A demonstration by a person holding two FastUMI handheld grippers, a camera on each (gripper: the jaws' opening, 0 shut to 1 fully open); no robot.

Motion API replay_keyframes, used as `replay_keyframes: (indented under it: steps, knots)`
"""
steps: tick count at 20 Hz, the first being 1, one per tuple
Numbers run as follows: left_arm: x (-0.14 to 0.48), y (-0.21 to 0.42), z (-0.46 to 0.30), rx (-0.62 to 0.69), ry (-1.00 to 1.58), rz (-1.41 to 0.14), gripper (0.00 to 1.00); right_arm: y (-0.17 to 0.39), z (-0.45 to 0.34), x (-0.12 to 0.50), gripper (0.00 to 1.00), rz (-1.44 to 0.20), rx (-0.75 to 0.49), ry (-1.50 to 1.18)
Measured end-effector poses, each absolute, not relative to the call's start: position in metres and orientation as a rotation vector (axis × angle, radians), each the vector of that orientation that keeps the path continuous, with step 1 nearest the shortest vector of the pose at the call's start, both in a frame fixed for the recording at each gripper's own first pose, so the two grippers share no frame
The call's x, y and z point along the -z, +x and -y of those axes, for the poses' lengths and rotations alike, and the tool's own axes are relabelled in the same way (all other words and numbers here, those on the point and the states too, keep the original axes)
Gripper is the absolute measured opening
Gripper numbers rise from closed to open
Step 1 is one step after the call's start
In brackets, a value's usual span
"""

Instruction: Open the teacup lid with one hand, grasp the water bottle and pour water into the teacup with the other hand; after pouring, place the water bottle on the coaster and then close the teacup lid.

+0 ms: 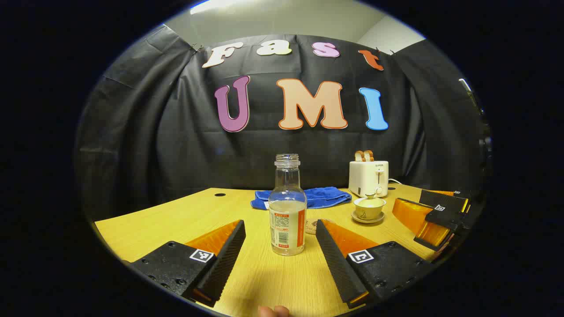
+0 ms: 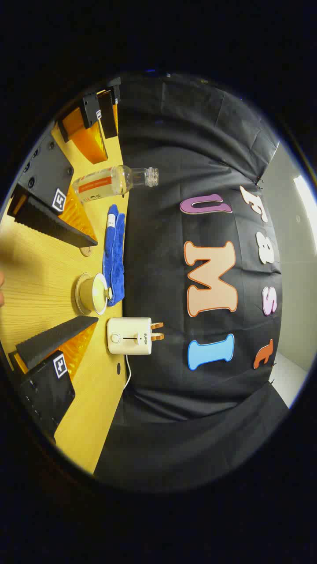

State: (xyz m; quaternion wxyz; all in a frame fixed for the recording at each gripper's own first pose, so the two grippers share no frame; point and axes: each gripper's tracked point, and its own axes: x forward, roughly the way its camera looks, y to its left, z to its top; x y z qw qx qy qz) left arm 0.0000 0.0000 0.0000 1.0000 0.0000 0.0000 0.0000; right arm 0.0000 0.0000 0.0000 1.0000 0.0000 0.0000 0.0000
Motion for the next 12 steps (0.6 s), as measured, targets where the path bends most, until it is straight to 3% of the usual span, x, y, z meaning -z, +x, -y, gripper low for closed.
replay_keyframes:
  steps: [12]
  knots:
    - [0.0011, -0.0021, 0.0092, 0.024, -0.001, 0.002, 0.94, -0.0082, 0.0037, 0.0001, 0.99, 0.001, 0.022, -0.001]
